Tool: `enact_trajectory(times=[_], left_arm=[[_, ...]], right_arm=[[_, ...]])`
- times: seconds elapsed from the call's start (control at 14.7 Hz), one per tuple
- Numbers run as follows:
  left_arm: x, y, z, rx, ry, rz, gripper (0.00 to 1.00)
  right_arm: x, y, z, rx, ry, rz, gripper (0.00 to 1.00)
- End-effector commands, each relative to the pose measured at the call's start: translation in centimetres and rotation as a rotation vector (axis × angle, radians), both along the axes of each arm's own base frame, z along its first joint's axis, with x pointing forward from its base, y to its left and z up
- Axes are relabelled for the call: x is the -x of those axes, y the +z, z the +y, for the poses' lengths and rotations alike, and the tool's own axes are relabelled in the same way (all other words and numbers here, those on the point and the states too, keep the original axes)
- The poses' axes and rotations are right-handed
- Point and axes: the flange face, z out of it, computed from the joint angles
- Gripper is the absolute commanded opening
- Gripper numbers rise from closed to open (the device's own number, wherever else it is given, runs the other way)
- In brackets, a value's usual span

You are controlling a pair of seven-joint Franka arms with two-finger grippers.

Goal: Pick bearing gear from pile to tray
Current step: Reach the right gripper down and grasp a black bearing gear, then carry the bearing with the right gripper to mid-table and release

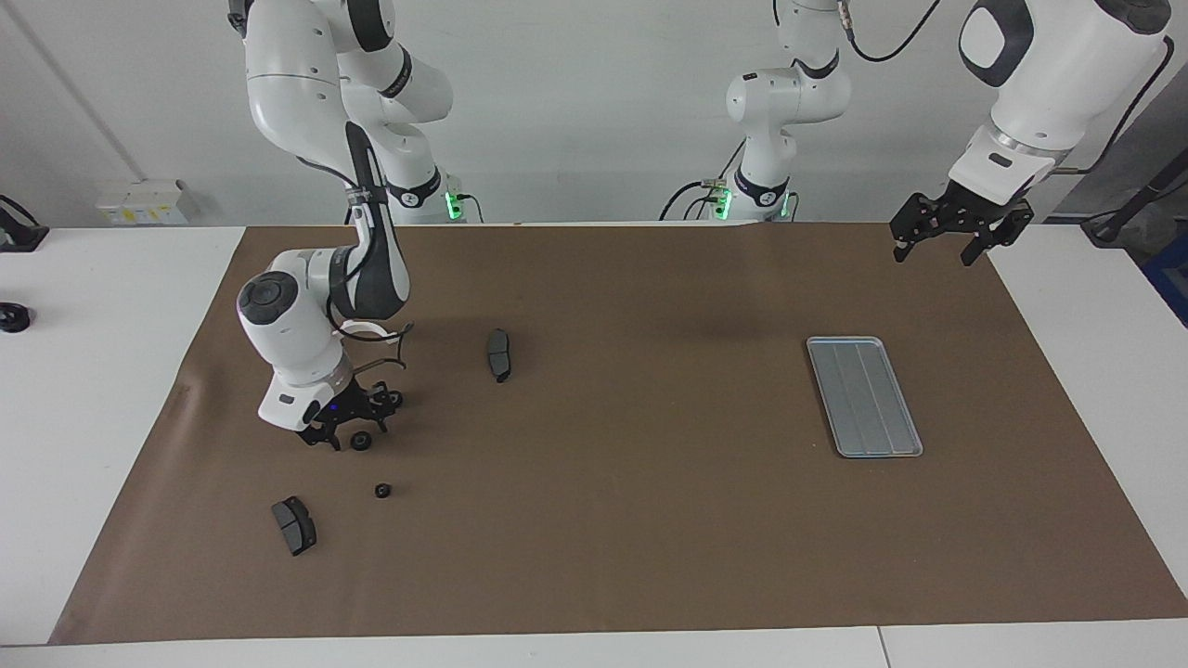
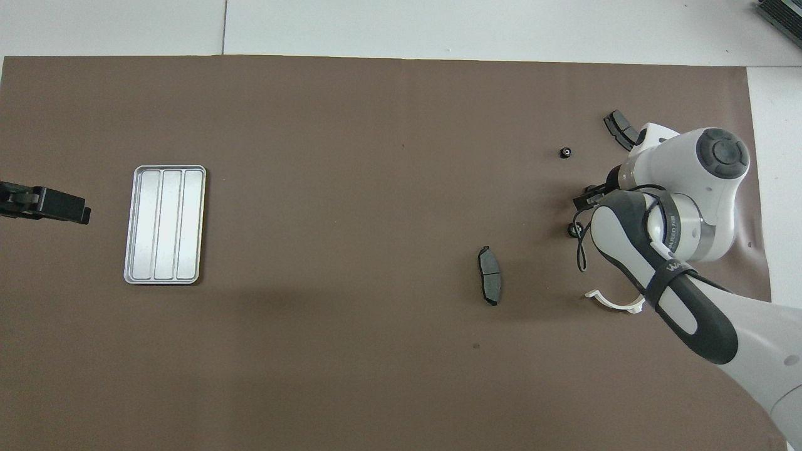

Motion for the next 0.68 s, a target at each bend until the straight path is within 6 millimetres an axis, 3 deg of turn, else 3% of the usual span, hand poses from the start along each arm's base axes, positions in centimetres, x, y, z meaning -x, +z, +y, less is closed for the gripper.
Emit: enact_trajectory(times=[0.0,0.2,0.27,0.34,0.48,0.61], left_arm=[[0.27,0.44,0.24,0.018,-0.001,0.005,1.0],[0.27,0.44,0.24,0.018,-0.001,0.005,1.0],[0.27,0.44,0.24,0.018,-0.001,0.005,1.0],[0.27,0.44,0.24,0.018,-0.001,0.005,1.0],[0.27,0.44,0.24,0.018,-0.001,0.005,1.0],[0.27,0.44,0.24,0.018,-0.001,0.005,1.0]], right_arm=[[0.15,-0.28,-0.12,-0.014,0.024,-0.008,0.57],[0.28,-0.58,-0.22,-0.014,0.02,-0.006,0.51],[0.28,-0.48,-0.22,-0.014,0.02,-0.008,0.43],[0.28,-0.58,-0.22,-0.014,0.019,-0.006,0.33],[0.31,-0.6,-0.13,-0.015,0.011,-0.003,0.0],[0.19,-0.34,-0.12,-0.016,-0.008,-0.006,0.0]])
